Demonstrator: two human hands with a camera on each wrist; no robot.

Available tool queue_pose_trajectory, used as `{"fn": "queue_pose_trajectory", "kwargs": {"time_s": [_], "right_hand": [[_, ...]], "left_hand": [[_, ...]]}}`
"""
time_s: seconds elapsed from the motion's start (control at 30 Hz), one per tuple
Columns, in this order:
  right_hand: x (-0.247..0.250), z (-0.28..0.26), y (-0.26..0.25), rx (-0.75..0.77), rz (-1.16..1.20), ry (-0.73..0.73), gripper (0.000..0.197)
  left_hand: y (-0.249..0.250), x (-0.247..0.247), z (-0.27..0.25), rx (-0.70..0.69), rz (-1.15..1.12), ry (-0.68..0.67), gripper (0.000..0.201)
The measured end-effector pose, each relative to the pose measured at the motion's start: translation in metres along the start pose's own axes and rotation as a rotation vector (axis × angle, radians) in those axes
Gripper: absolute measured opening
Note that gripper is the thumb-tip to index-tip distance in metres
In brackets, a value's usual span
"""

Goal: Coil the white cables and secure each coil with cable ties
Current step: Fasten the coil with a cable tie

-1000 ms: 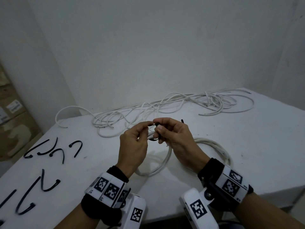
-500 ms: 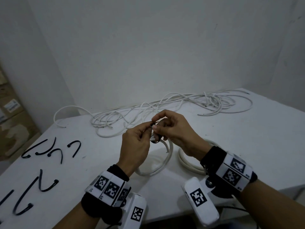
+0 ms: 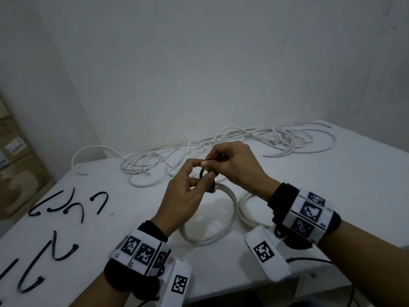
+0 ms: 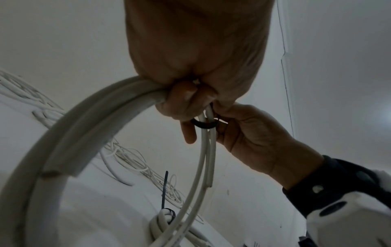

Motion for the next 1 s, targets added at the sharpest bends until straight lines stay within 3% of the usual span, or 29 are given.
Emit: {"fn": "queue_pose_trajectory", "kwargs": {"time_s": [0.17,0.33,0.6,0.77,1.0], "right_hand": [[-0.001,0.002,0.001,0.035,-0.043,0.000,0.014],[0.017,0.019,-0.011,0.046,0.005,0.103,0.014],[0.018,0.022,-0.014,-0.033,0.129,-0.045,0.018],[0.019,0.026,-0.018,-0.037,0.188,-0.017,0.021],[0.016,0.021,-0.020,-0.043,0.210,-0.025,0.024]], "left_hand": [[0.002,-0.003,0.001,0.027,-0.022,0.029,0.007],[0.003,-0.005,-0.002,0.125,0.056,0.042,0.009],[-0.001,-0.005,0.001,0.140,-0.011,0.005,0.016],[0.005,-0.008,0.000,0.221,-0.068,-0.072,0.026],[0.006,-0.010,-0.005,0.272,-0.038,-0.112,0.021]]}}
Point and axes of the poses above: each hand's wrist, its own z-axis towards the middle knuckle, its own x-axis out of the back of the hand, y = z × x, the point moved 1 cm from there along z, towards the middle knuckle, and after that the axes turned 15 degrees about -z, right-handed, at the moved point
